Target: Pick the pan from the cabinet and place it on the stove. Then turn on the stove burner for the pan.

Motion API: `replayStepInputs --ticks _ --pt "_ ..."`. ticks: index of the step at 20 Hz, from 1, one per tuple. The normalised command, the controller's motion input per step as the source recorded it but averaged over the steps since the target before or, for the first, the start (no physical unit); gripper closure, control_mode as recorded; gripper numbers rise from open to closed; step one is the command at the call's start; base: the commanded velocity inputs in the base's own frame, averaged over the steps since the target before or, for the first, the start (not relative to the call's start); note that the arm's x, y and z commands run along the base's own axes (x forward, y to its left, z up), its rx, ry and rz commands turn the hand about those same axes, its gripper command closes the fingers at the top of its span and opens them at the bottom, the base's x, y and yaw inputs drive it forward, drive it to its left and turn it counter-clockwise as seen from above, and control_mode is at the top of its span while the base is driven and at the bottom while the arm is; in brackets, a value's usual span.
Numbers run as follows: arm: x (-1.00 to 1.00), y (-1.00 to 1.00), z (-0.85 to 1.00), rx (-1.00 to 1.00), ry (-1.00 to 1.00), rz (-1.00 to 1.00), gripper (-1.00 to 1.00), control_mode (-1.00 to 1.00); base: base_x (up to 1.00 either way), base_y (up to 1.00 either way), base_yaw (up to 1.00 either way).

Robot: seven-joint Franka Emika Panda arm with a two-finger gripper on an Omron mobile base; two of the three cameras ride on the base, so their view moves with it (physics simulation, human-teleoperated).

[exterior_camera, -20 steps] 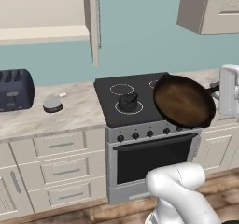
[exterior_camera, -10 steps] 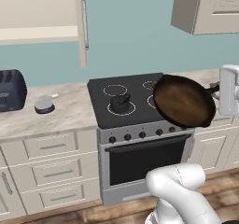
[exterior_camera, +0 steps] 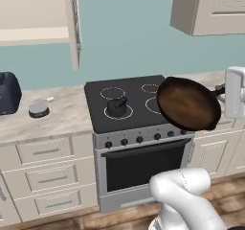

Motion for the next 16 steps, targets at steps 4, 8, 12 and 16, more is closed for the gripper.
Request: replayStepInputs --ticks 4,8,12,16 --pt "0.00 0.00 0.00 0.00 0.00 0.00 1.00 1.00 0.08 -0.28 0.00" --pt "0.00 0.00 0.00 0.00 0.00 0.00 1.00 1.00 0.14 -0.21 0.00" --pt "0.00 0.00 0.00 0.00 0.00 0.00 1.00 1.00 0.24 -0.16 0.00" --pt "0.00 0.00 0.00 0.00 0.00 0.00 1.00 1.00 0.29 -0.16 0.00"
